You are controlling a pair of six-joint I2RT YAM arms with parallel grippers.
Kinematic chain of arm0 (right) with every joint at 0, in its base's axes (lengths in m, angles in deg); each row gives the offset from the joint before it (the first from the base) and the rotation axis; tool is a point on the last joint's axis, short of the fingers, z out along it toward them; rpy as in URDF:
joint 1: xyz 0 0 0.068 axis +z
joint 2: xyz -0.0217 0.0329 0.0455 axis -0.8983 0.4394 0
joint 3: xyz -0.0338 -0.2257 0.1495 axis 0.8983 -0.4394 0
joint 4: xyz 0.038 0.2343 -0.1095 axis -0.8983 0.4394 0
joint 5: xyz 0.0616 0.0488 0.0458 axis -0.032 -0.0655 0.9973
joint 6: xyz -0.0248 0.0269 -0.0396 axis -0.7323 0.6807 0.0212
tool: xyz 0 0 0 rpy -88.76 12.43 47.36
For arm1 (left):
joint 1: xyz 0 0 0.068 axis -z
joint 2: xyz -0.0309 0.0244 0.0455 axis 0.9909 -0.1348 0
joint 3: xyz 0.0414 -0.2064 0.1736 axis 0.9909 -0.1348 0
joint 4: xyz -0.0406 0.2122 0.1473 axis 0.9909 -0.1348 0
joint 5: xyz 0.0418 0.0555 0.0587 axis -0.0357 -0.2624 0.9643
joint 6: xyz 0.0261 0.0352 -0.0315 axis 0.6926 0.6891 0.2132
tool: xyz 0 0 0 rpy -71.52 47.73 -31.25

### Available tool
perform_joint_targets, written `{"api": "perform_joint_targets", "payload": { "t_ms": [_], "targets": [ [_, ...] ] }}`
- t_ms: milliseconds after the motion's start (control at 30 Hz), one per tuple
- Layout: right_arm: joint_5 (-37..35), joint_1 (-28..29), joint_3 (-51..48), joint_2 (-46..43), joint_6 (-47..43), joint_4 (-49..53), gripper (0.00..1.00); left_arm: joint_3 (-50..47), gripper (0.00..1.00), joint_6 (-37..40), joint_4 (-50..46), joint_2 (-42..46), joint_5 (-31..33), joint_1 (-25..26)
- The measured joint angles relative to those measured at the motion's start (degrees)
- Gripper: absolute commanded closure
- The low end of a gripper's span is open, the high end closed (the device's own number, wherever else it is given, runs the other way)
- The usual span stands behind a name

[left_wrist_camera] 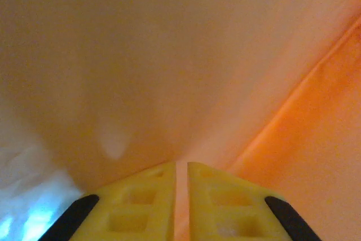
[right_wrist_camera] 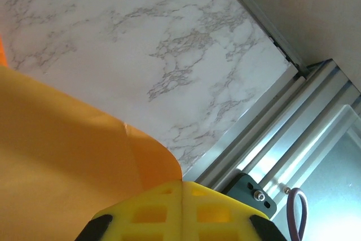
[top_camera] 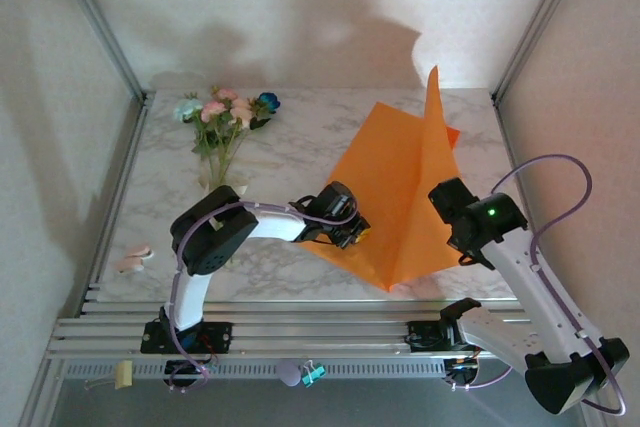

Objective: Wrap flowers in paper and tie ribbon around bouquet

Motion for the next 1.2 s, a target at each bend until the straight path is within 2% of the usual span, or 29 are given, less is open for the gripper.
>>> {"api": "perform_joint_targets", "payload": {
  "t_ms": [100,233,500,567,633,667,733,867,967,1067,1133,1200],
  "targets": [
    [2.8,-0.1,0.8,0.8,-2.8,-1.3,1.0,-3.8,0.87,0.3,0.8,2.3,1.2,-2.8],
    [9.6,-0.1,0.6,2.5,-4.4,-3.3,1.0,-7.8,0.88,1.7,1.5,5.0,2.0,-9.3],
    [23.4,-0.1,-9.7,-5.2,1.6,-5.6,1.0,-3.5,0.9,7.8,-1.0,2.6,3.3,-19.5],
    [28.1,-0.1,-12.6,-5.9,4.0,-7.1,0.72,-0.8,0.9,9.5,-1.7,0.8,3.0,-20.9],
    [29.8,0.0,-14.2,-5.6,5.4,-7.0,0.41,1.8,0.91,11.3,-2.6,-0.8,3.0,-21.9],
    [29.6,0.1,-14.3,-5.3,5.7,-6.5,0.32,3.1,0.9,12.1,-3.2,-1.5,3.0,-22.3],
    [26.9,0.3,-12.4,-4.7,5.6,-4.8,0.25,5.1,0.89,13.6,-4.6,-2.4,3.0,-22.9],
    [19.3,0.3,-0.5,-0.7,1.8,-2.6,0.22,6.8,0.8,15.6,-8.2,-2.1,3.1,-23.1],
    [15.9,-0.3,8.3,5.2,-6.4,-6.6,0.28,6.8,0.75,16.4,-13.4,1.7,4.7,-21.8],
    [16.9,-3.3,12.8,13.5,-14.6,-14.1,0.36,5.1,0.76,14.8,-14.0,8.8,5.7,-19.0],
    [20.6,-7.7,14.1,21.7,-19.4,-21.4,0.44,1.8,0.77,11.4,-9.4,13.6,4.9,-16.1],
    [24.5,-12.1,14.8,29.9,-22.2,-27.6,0.49,-1.3,0.79,7.6,-3.3,14.6,3.8,-13.6]
  ]
}}
